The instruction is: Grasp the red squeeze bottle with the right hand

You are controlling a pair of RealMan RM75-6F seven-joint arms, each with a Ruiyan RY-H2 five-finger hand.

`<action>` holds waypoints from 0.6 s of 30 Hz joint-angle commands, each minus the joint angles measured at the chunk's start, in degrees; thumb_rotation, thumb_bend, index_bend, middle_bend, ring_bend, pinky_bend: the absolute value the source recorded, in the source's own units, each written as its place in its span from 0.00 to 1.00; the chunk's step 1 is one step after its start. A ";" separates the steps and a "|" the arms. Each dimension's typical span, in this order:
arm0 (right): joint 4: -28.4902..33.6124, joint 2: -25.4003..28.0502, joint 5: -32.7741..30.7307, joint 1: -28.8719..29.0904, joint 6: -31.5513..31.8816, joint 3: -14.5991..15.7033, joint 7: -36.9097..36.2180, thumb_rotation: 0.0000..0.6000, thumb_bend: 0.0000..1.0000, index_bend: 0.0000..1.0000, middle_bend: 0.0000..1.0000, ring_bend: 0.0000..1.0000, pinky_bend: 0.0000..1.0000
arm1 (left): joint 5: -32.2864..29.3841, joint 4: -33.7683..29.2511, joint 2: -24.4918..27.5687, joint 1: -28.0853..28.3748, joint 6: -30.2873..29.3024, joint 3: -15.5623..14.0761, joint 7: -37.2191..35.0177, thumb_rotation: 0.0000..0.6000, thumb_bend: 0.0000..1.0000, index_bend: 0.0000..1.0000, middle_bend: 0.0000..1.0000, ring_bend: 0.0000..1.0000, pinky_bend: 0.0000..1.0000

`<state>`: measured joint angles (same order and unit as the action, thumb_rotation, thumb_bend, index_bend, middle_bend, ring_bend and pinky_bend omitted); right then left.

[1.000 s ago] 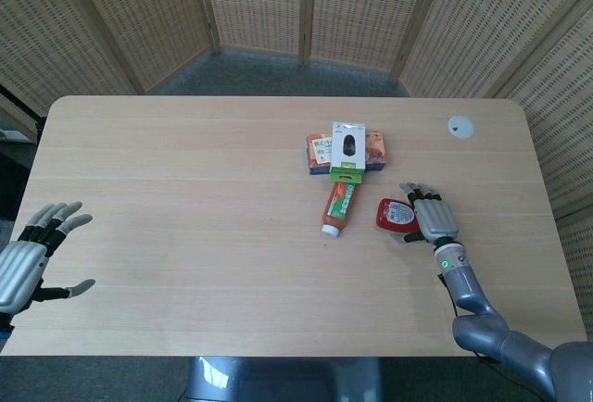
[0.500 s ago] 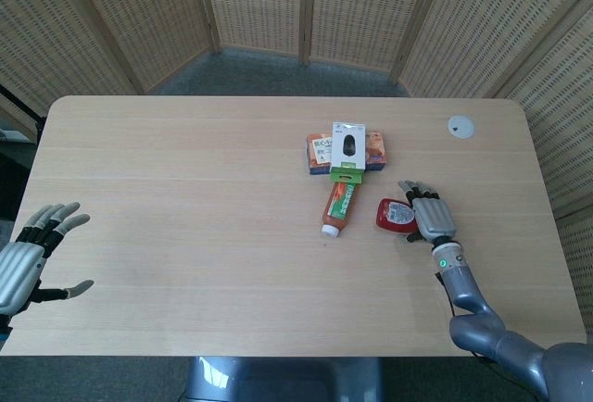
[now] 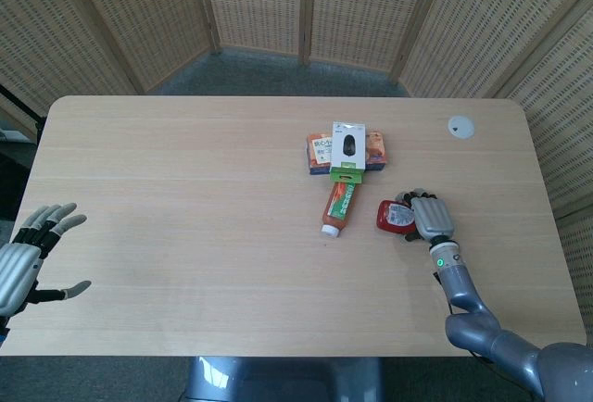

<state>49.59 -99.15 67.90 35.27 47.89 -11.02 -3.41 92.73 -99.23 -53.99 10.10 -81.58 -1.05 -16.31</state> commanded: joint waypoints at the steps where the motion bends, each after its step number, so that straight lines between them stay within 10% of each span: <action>1: -0.48 -0.37 0.33 -0.15 0.68 -0.17 -0.26 1.00 0.11 0.43 0.44 0.32 0.38 | 0.03 0.00 0.01 0.00 -0.02 0.00 0.02 1.00 0.00 0.16 0.02 0.00 0.00; 18: 2.54 2.46 1.66 -0.77 3.74 -1.61 -0.76 1.00 0.14 0.57 0.61 0.57 0.63 | -0.04 0.05 0.17 -0.14 -0.15 0.01 -0.33 1.00 0.00 0.15 0.01 0.00 0.00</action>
<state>50.51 -97.99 69.13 34.62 50.49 -12.12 -4.17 92.69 -99.18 -53.82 9.96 -81.73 -1.03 -16.63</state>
